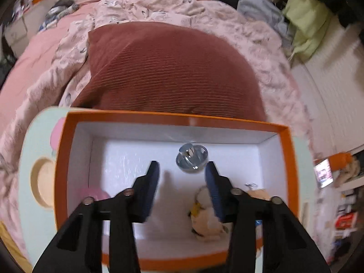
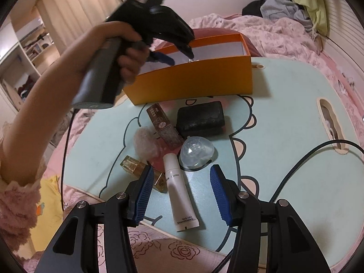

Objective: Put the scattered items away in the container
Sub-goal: 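Grasp the round silver item in the box with the left gripper, then carry the round silver item out and release it on the table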

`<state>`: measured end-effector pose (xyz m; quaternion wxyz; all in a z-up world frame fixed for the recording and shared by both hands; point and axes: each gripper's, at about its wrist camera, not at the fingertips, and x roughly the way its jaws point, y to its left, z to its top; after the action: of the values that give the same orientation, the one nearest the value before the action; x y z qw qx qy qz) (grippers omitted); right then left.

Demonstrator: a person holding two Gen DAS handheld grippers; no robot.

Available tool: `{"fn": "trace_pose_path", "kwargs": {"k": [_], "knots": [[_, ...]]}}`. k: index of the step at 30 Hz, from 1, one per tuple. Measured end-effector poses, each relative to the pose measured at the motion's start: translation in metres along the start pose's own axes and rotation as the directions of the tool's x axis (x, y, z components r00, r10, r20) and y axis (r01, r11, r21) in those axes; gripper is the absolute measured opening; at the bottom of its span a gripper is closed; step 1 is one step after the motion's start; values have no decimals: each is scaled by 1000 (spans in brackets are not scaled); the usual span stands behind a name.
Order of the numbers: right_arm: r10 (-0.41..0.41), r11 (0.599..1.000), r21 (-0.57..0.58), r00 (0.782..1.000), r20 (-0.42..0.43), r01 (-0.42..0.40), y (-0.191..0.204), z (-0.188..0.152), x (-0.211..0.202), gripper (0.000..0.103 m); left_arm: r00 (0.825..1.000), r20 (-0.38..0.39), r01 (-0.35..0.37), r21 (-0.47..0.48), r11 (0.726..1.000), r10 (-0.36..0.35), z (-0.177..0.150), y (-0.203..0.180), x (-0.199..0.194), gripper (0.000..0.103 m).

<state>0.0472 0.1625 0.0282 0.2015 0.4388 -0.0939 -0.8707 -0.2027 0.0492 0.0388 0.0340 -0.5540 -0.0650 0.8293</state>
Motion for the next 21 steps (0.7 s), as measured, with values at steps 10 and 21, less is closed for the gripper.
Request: {"fn": "trace_pose_path", "kwargs": {"k": [10,21], "knots": [[0,1000,3,1000,-13,0,1,-1,1,50,1000,-20,7,-33,999,-7,5,-10,29,32],[4,1000,11,1000,-21,-3,-1,-3,2,50,989,54,136,47,990,-138,-9,9,-31,31]]}}
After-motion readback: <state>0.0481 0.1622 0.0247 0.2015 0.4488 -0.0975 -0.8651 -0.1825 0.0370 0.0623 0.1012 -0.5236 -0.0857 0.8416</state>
